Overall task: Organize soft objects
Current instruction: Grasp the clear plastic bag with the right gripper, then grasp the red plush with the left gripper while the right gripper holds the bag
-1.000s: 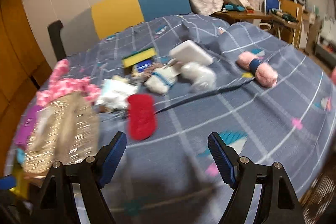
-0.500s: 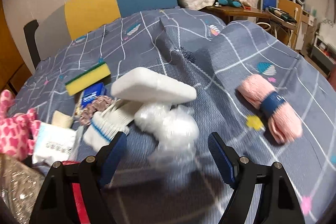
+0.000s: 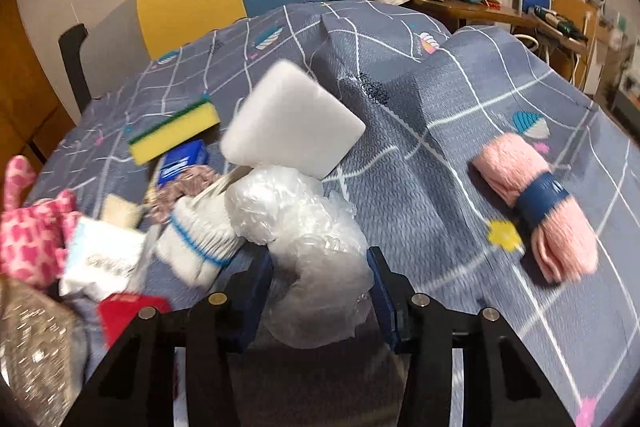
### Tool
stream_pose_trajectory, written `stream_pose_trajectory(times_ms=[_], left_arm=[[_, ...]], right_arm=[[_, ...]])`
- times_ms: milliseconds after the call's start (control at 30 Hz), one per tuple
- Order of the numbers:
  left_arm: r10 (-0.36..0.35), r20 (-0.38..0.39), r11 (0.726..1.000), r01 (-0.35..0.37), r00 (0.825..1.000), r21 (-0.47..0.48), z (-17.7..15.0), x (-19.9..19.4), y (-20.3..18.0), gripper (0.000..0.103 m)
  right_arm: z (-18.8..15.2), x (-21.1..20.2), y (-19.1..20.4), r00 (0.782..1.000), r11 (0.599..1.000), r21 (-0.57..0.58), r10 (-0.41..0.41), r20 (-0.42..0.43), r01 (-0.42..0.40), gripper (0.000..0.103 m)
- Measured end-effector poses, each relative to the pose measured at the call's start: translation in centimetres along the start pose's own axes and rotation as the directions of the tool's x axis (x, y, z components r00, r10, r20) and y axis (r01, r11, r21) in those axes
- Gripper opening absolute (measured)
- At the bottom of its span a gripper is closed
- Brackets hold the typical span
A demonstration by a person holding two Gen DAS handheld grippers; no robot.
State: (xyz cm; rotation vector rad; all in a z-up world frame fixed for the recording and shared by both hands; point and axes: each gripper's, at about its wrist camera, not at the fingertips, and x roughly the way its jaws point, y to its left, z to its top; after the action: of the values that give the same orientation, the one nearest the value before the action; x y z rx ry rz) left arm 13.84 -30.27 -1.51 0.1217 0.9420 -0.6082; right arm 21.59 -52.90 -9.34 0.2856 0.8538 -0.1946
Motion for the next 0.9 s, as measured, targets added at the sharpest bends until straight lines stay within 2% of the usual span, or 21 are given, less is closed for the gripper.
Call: stream_pose_trajectory(times_ms=[233, 433, 500, 700, 900], left_arm=[[0.028, -0.059, 0.999, -0.030, 0.998, -0.038, 1.8, 4.2, -0.7, 0.052], [0.110, -0.099, 0.992, -0.116, 0.989, -0.057, 3.0, 7.6, -1.3, 0.052], [0.177, -0.106, 0.982, -0.182, 0.978, -0.042, 3.4, 8.9, -1.6, 0.052], [0.293, -0.134, 0.952, -0.302, 0.947, -0.049, 4.1, 12.5, -1.1, 0.052], [0.339, -0.149, 0.935, -0.350, 0.929, -0.054, 4.2, 14.9, 0.0, 0.052]], right_arm=[[-2.4, -4.7, -1.0, 1.000, 0.996, -0.087, -0.014, -0.015, 0.013, 0.048], [-3.0, -6.3, -3.9, 0.998, 0.998, 0.018, 0.066, -0.017, -0.066, 0.048], [-2.5, -6.9, -3.9, 0.996, 0.995, 0.027, 0.094, 0.007, -0.094, 0.048], [-1.6, -8.4, -3.1, 0.989, 0.991, 0.010, 0.133, 0.064, -0.133, 0.048], [-1.1, -8.9, -3.4, 0.985, 0.987, 0.031, 0.154, 0.079, -0.157, 0.048]])
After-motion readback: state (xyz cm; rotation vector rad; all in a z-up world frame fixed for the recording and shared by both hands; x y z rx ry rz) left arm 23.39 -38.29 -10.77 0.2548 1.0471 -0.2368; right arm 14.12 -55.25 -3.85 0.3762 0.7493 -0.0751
